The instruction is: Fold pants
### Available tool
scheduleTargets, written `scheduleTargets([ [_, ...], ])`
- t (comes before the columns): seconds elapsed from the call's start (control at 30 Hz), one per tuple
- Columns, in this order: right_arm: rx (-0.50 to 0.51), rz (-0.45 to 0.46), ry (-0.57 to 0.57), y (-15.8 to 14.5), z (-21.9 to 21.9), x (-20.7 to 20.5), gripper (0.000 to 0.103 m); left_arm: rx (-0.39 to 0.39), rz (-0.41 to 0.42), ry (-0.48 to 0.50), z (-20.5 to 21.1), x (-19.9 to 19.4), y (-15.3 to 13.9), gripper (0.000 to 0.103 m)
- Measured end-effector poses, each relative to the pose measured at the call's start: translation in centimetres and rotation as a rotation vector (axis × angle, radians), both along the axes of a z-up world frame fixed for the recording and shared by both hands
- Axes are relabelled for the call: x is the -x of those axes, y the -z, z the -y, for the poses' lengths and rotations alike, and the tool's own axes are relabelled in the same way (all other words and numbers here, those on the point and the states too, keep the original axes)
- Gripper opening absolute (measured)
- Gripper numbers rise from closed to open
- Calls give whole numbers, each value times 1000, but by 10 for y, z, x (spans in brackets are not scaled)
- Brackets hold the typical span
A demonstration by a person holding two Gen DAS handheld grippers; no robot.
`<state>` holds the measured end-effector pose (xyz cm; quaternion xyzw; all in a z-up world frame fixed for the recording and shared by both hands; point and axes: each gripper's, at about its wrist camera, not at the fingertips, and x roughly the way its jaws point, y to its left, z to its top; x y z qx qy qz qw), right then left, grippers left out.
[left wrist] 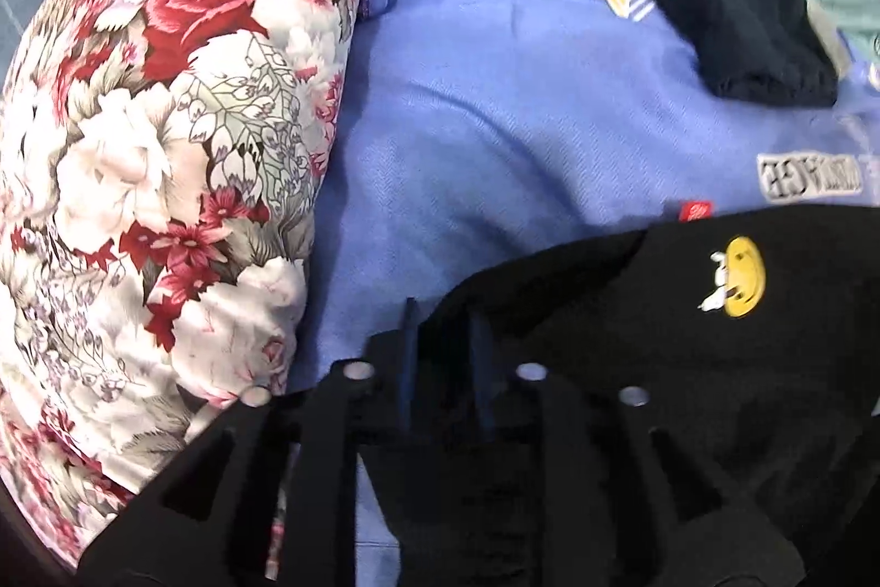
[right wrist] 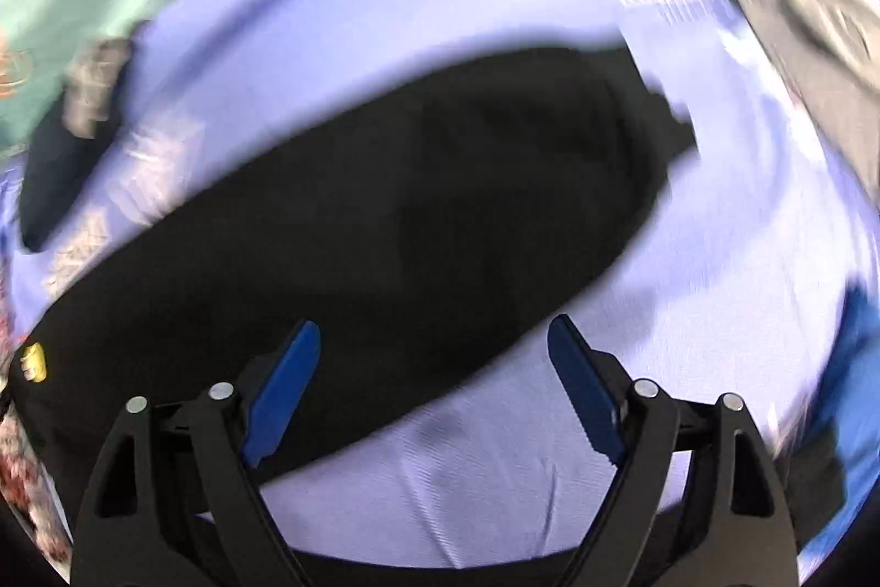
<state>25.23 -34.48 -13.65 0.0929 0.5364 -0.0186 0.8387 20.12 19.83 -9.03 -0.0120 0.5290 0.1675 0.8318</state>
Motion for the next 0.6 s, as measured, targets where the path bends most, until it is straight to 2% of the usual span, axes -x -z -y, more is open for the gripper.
scheduleTargets([
  [0.1, 137, 68, -186, -17, -41, -19, 91, 6, -10, 8, -1, 9, 0, 22],
  [0.13, 145, 73, -236, -16, -51, -24, 91, 12, -19, 13, -4, 11, 1, 17],
  [0.23, 194, 75, -431, -7, -97, -47, 91, 18, -24, 22, -2, 29, -3, 12],
  [0.33, 160, 31, -599, 3, -135, -66, 91, 21, -26, 42, -1, 32, -4, 13],
  [0.47, 153, 38, -752, 6, -181, -74, 90, 30, -35, 44, -5, 34, -4, 22],
  [0.57, 225, 17, -841, 16, -207, -79, 71, 26, -54, 56, -6, 36, -1, 23],
  [0.6, 242, 8, -860, 20, -213, -83, 70, 21, -58, 62, -5, 36, 0, 23],
])
